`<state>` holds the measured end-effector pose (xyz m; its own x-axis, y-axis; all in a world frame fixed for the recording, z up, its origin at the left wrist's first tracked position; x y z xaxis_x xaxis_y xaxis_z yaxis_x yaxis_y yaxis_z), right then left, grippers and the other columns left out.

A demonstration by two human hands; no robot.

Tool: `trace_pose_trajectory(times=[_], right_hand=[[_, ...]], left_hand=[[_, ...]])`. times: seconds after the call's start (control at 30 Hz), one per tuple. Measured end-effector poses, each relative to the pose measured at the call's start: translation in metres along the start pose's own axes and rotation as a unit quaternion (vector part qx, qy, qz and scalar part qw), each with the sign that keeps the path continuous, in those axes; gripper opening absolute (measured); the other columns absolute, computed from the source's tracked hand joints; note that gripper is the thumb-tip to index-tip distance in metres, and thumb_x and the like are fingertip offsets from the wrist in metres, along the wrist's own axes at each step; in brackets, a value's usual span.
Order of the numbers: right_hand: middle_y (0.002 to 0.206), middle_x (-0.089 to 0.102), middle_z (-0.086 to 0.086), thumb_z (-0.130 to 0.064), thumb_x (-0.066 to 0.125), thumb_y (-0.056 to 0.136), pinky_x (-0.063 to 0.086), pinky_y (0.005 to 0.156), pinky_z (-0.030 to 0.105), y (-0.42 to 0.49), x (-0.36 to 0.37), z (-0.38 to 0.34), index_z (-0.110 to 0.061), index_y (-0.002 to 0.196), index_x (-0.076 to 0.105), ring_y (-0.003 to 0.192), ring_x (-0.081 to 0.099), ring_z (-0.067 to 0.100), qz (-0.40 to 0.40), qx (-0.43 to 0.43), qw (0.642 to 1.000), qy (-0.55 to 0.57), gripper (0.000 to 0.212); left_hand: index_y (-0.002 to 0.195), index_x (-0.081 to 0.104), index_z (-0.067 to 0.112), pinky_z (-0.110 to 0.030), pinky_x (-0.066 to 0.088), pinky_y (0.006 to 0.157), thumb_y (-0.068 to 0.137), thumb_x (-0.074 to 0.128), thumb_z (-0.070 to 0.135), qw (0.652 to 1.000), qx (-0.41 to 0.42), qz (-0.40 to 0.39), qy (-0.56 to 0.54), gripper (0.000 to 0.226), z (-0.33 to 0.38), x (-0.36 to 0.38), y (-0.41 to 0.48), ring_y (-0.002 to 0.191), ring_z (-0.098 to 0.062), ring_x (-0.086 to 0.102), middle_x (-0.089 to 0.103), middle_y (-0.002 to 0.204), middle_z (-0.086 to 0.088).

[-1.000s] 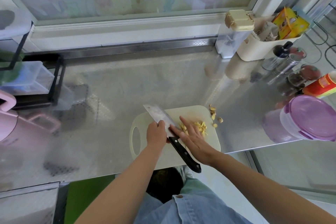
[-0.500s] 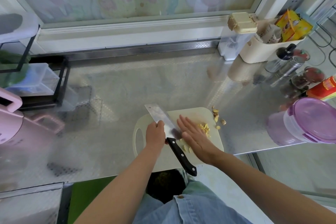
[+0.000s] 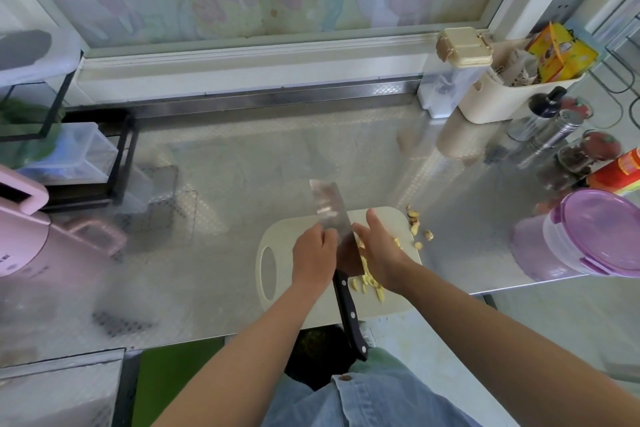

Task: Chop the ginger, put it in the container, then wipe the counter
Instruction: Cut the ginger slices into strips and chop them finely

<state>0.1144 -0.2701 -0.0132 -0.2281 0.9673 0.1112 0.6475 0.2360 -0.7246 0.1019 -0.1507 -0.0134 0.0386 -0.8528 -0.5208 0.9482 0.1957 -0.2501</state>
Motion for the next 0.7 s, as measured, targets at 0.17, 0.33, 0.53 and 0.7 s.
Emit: trace_pose_trajectory(times=[0.17, 0.33, 0.53, 0.7], right_hand=[[0.117, 0.056, 0.000, -0.051, 0.000, 0.100, 0.043, 0.073, 0.018, -0.013, -0.009, -0.008, -0.004, 0.137, 0.044, 0.098, 0.053, 0.007, -0.033, 0.017, 0.999, 0.008, 0.074], [0.159, 0.009, 0.010, -0.060, 0.006, 0.097, 0.001, 0.117, 0.037, -0.007, -0.014, -0.001, -0.003, 0.146, 0.032, 0.148, -0.001, 0.018, -0.005, 0.012, 0.999, 0.050, 0.079], [0.141, 0.044, 0.000, -0.053, 0.009, 0.101, 0.016, 0.111, 0.032, -0.013, -0.004, -0.003, -0.004, 0.133, 0.052, 0.134, 0.033, 0.015, -0.007, -0.027, 1.000, -0.008, 0.072], [0.125, 0.053, 0.001, -0.031, 0.047, 0.097, 0.038, 0.094, 0.028, -0.024, -0.012, -0.010, -0.022, 0.134, 0.051, 0.111, 0.051, 0.014, 0.051, -0.120, 0.973, -0.192, 0.038]], left_hand=[[0.060, 0.034, 0.018, -0.027, 0.022, 0.051, 0.098, 0.039, 0.017, 0.996, 0.007, 0.022, 0.085, 0.038, 0.003, 0.000, 0.003, 0.056, -0.010, 0.037, 0.040, 0.060, 0.003], [0.060, 0.032, 0.017, -0.024, 0.021, 0.048, 0.099, 0.037, 0.018, 0.994, -0.011, 0.040, 0.101, 0.039, 0.001, 0.001, 0.002, 0.057, -0.012, 0.038, 0.040, 0.061, 0.002], [0.076, 0.048, 0.008, -0.029, 0.029, 0.058, 0.099, 0.037, 0.021, 0.993, -0.020, 0.043, 0.111, 0.029, 0.003, 0.007, 0.005, 0.068, -0.019, 0.047, 0.048, 0.070, -0.002], [0.071, 0.045, 0.006, -0.033, 0.032, 0.059, 0.099, 0.037, 0.019, 0.991, -0.078, 0.065, 0.086, 0.031, -0.012, -0.003, 0.015, 0.069, -0.026, 0.053, 0.045, 0.064, -0.002]])
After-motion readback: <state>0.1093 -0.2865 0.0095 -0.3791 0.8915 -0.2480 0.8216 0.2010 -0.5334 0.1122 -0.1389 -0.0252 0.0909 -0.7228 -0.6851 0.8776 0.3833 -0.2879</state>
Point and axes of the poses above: each hand's wrist, its own y-axis towards the middle knuckle, its own x-axis out of the palm, z = x × y, the point moved 2 cm from there along y, towards the middle knuckle
